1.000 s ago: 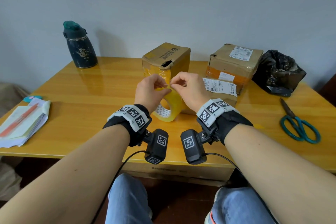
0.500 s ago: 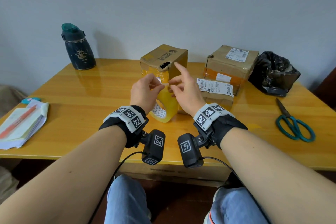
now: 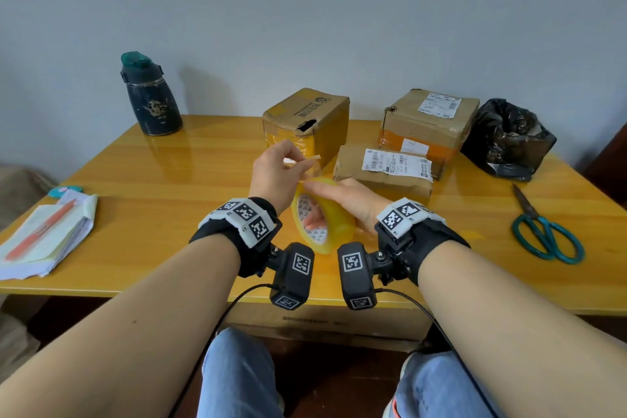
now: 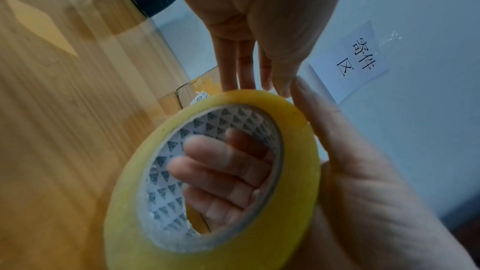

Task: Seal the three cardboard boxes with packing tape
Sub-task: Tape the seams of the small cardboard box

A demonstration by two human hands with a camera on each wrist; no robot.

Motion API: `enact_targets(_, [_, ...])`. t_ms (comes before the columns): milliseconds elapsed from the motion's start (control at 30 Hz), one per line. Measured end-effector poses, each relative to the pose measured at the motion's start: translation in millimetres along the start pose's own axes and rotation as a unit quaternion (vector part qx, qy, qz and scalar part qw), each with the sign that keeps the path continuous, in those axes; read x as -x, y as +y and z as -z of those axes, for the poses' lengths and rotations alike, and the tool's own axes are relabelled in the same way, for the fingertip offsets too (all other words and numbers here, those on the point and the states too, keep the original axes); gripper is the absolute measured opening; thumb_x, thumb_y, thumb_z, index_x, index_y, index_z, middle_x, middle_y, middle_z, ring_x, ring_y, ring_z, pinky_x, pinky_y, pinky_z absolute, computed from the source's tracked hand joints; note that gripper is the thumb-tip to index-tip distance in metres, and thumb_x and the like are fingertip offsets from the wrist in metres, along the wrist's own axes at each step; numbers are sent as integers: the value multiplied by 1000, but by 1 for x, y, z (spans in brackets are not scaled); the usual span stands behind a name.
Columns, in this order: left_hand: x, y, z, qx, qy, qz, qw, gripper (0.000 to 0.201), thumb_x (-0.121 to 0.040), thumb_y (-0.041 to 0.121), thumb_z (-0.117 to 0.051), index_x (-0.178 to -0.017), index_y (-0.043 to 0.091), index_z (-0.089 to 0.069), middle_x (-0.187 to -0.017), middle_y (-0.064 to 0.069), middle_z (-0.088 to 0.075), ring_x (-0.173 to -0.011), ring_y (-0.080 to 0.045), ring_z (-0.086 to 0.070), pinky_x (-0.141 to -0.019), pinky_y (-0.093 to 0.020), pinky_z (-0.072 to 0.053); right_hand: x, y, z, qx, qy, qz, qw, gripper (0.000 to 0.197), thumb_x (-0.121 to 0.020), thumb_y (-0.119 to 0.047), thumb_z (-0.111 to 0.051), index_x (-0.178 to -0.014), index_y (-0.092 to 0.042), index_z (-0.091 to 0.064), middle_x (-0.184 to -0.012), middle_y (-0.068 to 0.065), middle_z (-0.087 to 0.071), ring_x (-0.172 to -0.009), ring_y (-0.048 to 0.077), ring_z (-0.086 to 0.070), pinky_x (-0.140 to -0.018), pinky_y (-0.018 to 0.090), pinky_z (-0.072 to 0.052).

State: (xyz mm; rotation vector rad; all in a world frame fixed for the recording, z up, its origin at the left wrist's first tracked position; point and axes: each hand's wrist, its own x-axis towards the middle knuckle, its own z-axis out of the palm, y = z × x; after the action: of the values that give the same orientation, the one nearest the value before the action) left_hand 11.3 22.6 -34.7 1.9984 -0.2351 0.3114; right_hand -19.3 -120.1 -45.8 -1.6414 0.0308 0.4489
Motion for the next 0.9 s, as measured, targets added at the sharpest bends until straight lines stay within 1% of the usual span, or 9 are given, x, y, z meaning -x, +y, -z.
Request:
enact_targets(100, [1, 4, -8, 28, -15, 25, 999, 22, -86, 22, -70, -70, 19, -55, -78, -5, -65, -75, -22, -66, -74, -46, -57, 11, 0, 6, 10, -17, -19, 1000, 43, -88, -33, -64, -101, 8, -58, -68, 19, -68, -62, 29, -66, -68, 37, -58])
enact_targets(167, [2, 7, -13, 37, -21, 24, 999, 22, -86, 22, -71, -69, 19, -57, -74, -5, -63, -73, -23, -65, -73, -46, -58, 16, 0, 9, 31, 11, -18, 999, 42, -87, -35, -67, -94, 5, -59, -57, 14, -64, -52, 26, -63, -66, 37, -54])
enact_targets(233, [2, 8, -17, 32, -19, 19, 999, 23, -85, 25, -72, -66, 22, -59, -70, 0, -61, -68, -19, -61, -69, -39, -57, 18, 1, 15, 60, 52, -13, 997, 42, -85, -39, -69, -87, 2, -60, -52, 12, -60, -47, 25, -59, -63, 34, -53])
enact_targets(333, [4, 8, -21, 3, -16, 15, 1000, 17, -85, 29, -72, -70, 22, -67, -63, 9, -58, -60, -8, -52, -60, -25, -45, 18, 5, 23, 67, 63, -29, 995, 45, -82, -43, -71, -83, 1, -60, -53, 13, -60, -49, 26, -58, -69, 41, -54])
enact_targets(433, [5, 4, -23, -14, -2, 1, 1000, 14, -85, 28, -72, -78, 16, -74, -67, 8, -62, -63, -8, -54, -63, -24, -46, 17, 8, 25, 56, 56, -43, 996, 47, -80, -45, -73, -86, 1, -61, -58, 15, -61, -52, 27, -58, -78, 51, -52])
enact_targets(567, [7, -4, -27, -72, 34, -72, 994, 17, -86, 24, -71, -87, 8, -77, -80, -3, -67, -73, -13, -55, -68, -22, -41, 16, 8, 24, 79, 74, -39, 993, 52, -87, -51, -62, -87, 1, -59, -56, 13, -63, -48, 25, -60, -66, 37, -54])
enact_targets(667, [9, -4, -29, -94, 46, -95, 990, 18, -87, 23, -69, -86, 7, -77, -81, -8, -70, -72, -15, -56, -67, -22, -39, 16, 6, 22, 83, 80, -47, 992, 55, -90, -52, -56, -87, 2, -58, -54, 11, -63, -46, 24, -61, -66, 34, -54])
enact_targets(833, [5, 2, -28, -9, -11, 18, 1000, 15, -90, 20, -67, -79, 13, -74, -70, -3, -67, -66, -18, -62, -69, -29, -54, 18, 2, 24, 96, 93, -62, 989, 52, -92, -51, -54, -94, 1, -58, -49, 6, -62, -45, 18, -61, -48, 20, -49])
enact_targets(900, [4, 3, -27, 7, -36, 31, 999, 11, -88, 20, -69, -80, 14, -74, -73, -2, -69, -66, -15, -62, -68, -27, -55, 18, 2, 26, 88, 87, -63, 990, 49, -92, -47, -55, -93, 2, -58, -51, 8, -62, -44, 18, -61, -47, 20, -49])
